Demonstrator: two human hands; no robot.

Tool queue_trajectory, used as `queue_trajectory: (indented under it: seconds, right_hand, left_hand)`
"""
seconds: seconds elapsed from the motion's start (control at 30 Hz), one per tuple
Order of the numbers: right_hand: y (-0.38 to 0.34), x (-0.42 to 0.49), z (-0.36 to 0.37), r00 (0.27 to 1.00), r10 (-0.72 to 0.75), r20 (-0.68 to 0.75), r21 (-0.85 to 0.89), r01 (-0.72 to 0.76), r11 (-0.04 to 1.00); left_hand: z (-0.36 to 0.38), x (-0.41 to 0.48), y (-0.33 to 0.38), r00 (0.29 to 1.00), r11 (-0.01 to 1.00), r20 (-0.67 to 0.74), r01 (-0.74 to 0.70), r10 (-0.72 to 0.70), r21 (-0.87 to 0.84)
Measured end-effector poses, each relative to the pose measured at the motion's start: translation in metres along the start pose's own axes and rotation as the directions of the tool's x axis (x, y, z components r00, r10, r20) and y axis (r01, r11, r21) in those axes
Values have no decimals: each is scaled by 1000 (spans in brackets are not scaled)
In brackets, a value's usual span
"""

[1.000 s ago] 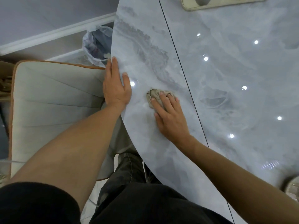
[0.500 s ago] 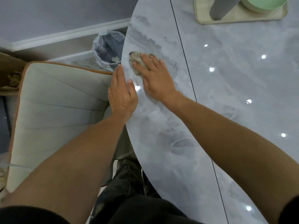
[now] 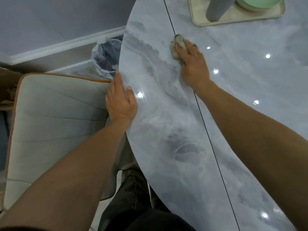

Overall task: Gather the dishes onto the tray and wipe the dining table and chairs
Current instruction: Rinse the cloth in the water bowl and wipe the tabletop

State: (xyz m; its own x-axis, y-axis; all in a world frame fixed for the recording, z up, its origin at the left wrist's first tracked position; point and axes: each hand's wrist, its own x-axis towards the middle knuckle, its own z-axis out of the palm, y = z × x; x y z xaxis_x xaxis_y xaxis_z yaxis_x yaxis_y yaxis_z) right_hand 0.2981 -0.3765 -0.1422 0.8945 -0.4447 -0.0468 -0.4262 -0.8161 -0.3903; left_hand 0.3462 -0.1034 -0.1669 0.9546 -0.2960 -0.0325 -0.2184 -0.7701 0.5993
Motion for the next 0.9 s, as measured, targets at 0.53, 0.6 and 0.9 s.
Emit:
queue_trajectory:
  seconds: [0.53, 0.6, 0.9]
  right_hand:
    - [56, -167, -14, 992, 81, -99, 21, -80, 997]
    - [54, -191, -18, 994, 80, -70, 57, -77, 995]
    - [45, -281, -7, 998, 11, -65, 0, -11, 1000]
  left_hand:
    - [-9, 5, 6, 996, 927, 77, -59, 32, 370]
    - [-17, 4, 5, 995, 936, 96, -44, 10, 351]
    - [-33, -131, 26, 950, 947, 243, -246, 195, 205]
